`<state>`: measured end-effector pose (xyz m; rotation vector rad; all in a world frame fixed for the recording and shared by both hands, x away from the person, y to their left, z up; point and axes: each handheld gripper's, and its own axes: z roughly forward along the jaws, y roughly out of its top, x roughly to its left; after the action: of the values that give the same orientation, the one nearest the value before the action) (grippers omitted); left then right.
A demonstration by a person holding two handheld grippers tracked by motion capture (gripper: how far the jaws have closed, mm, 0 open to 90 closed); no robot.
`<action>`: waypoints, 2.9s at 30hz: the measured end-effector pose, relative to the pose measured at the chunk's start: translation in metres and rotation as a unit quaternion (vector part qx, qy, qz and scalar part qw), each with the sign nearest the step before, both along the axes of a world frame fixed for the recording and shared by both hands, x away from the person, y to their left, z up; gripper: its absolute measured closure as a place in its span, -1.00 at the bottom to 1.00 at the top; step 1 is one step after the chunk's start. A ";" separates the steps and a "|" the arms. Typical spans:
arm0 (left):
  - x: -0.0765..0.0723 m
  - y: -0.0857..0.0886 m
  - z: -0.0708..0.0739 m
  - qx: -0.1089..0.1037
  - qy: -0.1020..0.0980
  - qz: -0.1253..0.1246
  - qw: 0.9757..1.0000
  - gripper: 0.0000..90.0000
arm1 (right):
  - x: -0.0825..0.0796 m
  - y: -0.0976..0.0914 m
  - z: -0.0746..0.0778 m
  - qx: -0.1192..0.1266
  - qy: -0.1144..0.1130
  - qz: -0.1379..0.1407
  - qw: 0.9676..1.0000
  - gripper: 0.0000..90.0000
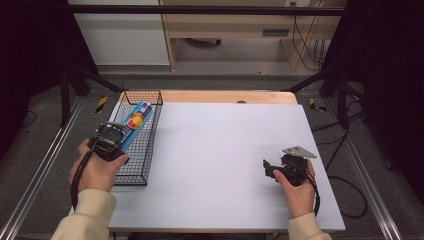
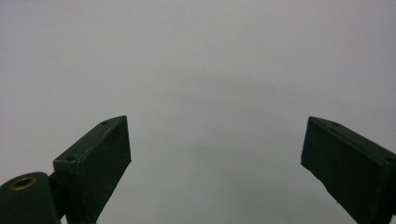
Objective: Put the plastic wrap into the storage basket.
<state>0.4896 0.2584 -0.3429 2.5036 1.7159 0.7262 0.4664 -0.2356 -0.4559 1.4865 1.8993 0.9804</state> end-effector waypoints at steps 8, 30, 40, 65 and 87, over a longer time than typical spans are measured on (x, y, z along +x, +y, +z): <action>0.003 0.000 -0.002 -0.008 0.005 0.009 1.000 -0.30 | 0.000 0.000 0.001 0.007 -0.001 -0.003 1.000 -0.81; 0.011 -0.003 -0.013 -0.004 0.020 0.025 0.999 -0.29 | -0.003 0.003 0.001 0.013 -0.002 0.008 1.000 -0.81; 0.018 -0.009 -0.019 0.016 0.035 0.025 0.999 -0.30 | -0.003 0.003 0.001 0.016 -0.001 0.010 1.000 -0.81; 0.031 -0.008 -0.030 0.015 0.069 0.051 0.996 -0.30 | -0.003 0.002 0.001 0.016 0.001 0.014 1.000 -0.81; 0.034 -0.018 -0.036 0.030 0.073 0.047 0.996 -0.31 | -0.002 0.004 0.001 0.013 0.003 0.022 1.000 -0.81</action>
<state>0.5235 0.2400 -0.3793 2.5916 1.8975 0.6240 0.4641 -0.2314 -0.4552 1.4705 1.9379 1.0236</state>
